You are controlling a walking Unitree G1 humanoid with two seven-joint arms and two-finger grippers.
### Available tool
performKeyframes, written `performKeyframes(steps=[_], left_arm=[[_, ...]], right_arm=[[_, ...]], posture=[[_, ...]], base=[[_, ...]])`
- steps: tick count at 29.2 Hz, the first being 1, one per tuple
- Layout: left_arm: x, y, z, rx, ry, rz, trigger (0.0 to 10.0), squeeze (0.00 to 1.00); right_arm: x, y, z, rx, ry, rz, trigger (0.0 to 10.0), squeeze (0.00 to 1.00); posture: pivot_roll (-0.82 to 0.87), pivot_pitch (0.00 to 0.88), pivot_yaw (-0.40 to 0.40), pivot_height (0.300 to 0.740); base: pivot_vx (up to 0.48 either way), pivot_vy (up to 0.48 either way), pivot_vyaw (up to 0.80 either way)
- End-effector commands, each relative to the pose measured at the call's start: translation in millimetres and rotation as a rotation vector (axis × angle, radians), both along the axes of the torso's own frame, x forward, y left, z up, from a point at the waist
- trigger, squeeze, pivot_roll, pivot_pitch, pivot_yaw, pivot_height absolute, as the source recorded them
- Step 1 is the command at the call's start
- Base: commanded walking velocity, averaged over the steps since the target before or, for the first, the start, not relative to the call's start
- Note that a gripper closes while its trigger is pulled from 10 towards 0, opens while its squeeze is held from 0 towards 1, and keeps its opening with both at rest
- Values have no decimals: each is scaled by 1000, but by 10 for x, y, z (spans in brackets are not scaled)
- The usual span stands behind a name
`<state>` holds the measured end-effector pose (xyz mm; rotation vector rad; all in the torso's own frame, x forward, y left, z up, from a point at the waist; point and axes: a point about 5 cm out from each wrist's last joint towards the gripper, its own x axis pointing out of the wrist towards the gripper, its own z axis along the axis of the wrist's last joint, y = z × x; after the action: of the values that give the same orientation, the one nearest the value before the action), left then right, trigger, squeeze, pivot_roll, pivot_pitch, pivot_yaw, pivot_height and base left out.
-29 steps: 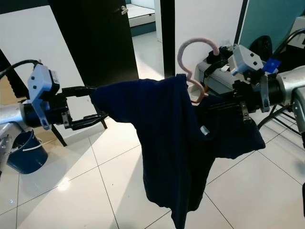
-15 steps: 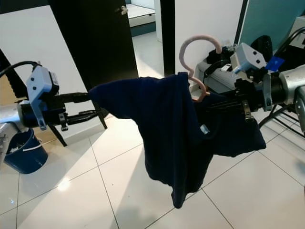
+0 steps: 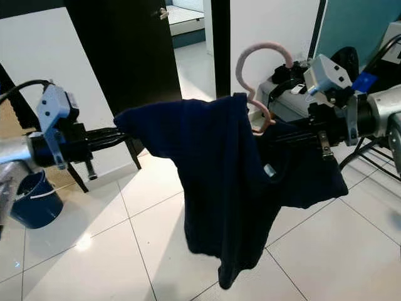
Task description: Hang hanger
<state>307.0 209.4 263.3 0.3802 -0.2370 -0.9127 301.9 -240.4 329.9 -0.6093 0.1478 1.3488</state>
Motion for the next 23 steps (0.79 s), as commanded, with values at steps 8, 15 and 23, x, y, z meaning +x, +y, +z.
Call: performKeyframes(steps=[8, 15, 23], left_arm=[[-18, -44, -1, -63, 18, -35, 0, 1000], [-20, 16, 27, -69, 9, -13, 0, 169], [-30, 105, 37, -58, 4, 26, 0, 0]], right_arm=[[-40, 35, 97, 5, -32, 33, 0, 0], [-37, 37, 97, 6, -33, 34, 0, 0], [-31, 36, 109, 5, -38, 31, 0, 0]], posture=[[-80, 0, 70, 740], [-79, 0, 71, 740], [-80, 0, 68, 740]], base=[[0, 0, 0], [0, 0, 0], [0, 0, 0]])
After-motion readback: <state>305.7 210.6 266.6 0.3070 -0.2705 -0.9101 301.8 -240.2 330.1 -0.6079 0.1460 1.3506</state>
